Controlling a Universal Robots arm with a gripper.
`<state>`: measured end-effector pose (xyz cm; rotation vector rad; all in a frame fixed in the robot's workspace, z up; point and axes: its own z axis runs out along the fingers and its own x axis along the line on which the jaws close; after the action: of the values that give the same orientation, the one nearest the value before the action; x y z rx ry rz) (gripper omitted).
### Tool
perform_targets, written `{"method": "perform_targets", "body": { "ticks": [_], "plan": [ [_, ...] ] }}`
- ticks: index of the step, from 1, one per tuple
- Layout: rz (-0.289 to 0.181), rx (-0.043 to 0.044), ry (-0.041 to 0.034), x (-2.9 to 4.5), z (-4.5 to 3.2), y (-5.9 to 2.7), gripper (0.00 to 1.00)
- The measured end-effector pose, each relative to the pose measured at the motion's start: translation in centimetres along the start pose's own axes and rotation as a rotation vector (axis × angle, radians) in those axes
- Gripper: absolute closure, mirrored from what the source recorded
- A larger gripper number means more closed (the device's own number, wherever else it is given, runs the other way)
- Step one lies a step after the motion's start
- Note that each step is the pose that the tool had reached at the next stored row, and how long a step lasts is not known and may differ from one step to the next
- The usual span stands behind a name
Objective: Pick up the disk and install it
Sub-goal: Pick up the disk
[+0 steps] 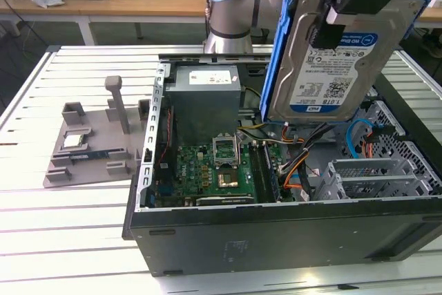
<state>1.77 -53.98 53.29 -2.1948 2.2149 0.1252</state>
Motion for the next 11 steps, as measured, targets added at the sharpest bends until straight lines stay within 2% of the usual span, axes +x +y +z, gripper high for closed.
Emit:
{"method": "perform_targets", "body": {
  "ticks": [1, 2, 8, 9, 11],
  "plan": [
    [0.027, 0.0011, 0.0067, 0.63, 0.39, -1.31, 0.63],
    [0.027, 0.001, 0.0099, 0.63, 0.43, -1.75, 0.63],
    [0.028, 0.0012, 0.0141, 0.62, 0.42, -1.97, 0.63],
    [0.028, 0.0012, 0.0195, 0.62, 0.41, -2.0, 0.63],
    [0.029, 0.0016, 0.0526, 0.62, 0.41, -2.09, 0.63]
  ]
}}
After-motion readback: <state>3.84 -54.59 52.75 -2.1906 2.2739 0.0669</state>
